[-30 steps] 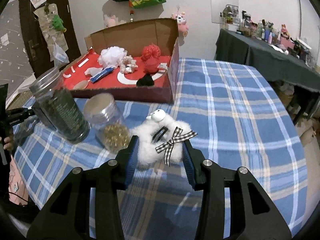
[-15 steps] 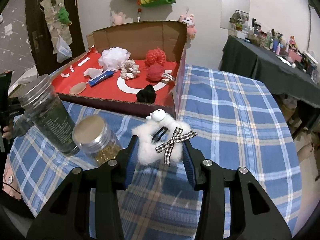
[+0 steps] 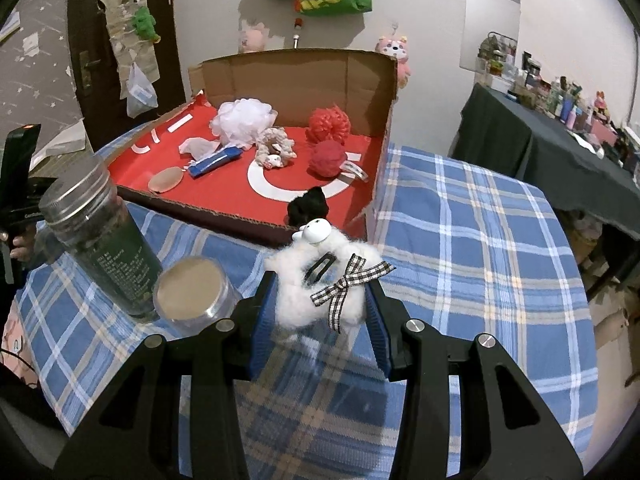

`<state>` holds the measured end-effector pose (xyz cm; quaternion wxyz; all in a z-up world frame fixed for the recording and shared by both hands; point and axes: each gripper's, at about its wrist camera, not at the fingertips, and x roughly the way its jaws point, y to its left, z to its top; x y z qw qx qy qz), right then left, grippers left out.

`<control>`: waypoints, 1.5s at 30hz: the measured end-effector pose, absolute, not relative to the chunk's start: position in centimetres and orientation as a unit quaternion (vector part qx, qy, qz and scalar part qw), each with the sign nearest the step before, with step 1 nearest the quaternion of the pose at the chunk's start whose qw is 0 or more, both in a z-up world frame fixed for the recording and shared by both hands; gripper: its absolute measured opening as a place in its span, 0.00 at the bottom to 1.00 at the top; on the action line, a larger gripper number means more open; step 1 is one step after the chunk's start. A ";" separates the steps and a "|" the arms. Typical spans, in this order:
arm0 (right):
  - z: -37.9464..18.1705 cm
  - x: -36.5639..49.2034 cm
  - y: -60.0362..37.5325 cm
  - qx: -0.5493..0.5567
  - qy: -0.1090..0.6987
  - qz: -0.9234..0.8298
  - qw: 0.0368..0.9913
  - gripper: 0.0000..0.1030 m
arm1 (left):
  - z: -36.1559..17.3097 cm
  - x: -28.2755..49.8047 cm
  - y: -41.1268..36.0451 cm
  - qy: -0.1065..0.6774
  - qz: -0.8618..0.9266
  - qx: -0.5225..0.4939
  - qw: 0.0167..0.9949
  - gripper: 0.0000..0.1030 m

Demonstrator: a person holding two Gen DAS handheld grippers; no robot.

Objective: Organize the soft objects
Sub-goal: 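Carry the cotton piece and fluffy bear over the red box with both tools, then lower both items into the box and open both tools to release them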

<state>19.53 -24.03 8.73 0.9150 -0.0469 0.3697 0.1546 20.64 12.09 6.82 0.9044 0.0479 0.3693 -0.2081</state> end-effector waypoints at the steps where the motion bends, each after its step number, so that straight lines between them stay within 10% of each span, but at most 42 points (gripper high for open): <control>1: 8.8 19.7 -23.9 -0.049 0.370 0.157 0.914 0.39 | 6.9 20.7 12.0 0.369 -0.210 0.049 0.904 0.14; 45: 6.1 38.3 -14.5 -0.069 0.542 0.272 0.792 0.40 | 6.6 35.6 -3.6 0.506 -0.277 0.159 0.801 0.16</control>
